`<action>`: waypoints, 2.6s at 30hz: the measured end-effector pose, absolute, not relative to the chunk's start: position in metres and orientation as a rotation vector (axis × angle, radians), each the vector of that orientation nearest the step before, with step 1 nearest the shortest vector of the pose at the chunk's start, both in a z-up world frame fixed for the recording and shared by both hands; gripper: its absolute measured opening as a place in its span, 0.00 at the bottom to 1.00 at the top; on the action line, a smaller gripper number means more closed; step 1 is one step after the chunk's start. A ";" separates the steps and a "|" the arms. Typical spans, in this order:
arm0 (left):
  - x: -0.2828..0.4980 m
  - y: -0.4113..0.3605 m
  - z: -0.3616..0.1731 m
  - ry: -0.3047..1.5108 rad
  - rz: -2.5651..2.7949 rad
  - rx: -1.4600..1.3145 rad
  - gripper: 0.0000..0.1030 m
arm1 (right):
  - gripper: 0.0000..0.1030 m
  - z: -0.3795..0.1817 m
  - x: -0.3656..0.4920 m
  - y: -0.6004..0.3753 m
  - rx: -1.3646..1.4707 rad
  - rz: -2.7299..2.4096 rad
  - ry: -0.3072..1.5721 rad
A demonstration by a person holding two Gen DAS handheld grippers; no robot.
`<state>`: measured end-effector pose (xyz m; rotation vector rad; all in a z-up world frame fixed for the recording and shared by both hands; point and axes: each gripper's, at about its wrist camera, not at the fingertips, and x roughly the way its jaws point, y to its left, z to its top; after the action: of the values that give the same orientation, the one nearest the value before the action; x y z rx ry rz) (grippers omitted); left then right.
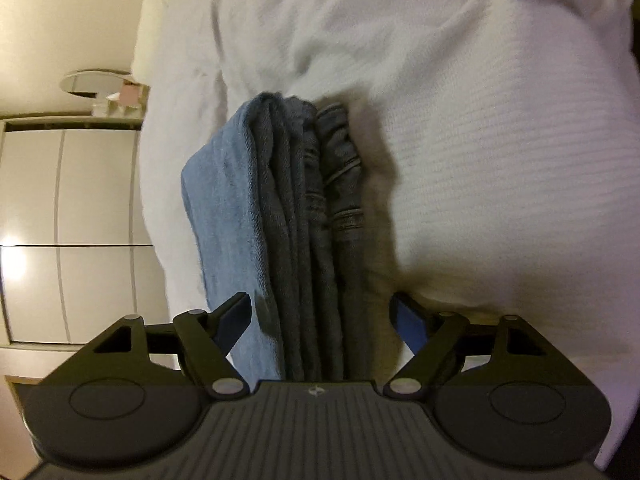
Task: Fold clothes
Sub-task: 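Lift the folded jeans with both grippers and carry them toward the clothes stack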
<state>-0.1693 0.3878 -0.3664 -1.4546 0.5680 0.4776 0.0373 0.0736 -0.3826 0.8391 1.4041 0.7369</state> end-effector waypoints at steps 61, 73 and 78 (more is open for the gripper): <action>-0.638 0.192 -0.099 -0.524 1.255 -1.305 0.30 | 0.28 -0.150 -0.149 0.418 0.172 2.047 1.704; -0.980 0.270 -0.061 -0.705 1.358 -1.190 0.29 | 0.28 -0.115 -0.471 0.597 0.002 2.287 1.692; -1.077 0.314 -0.049 -0.755 1.441 -1.044 0.30 | 0.28 -0.092 -0.586 0.685 -0.011 2.460 1.617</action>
<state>-1.0770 0.3142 -0.0486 -1.0441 -0.7549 1.4407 -0.5859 0.6848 -0.0918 -0.0108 1.6171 2.4598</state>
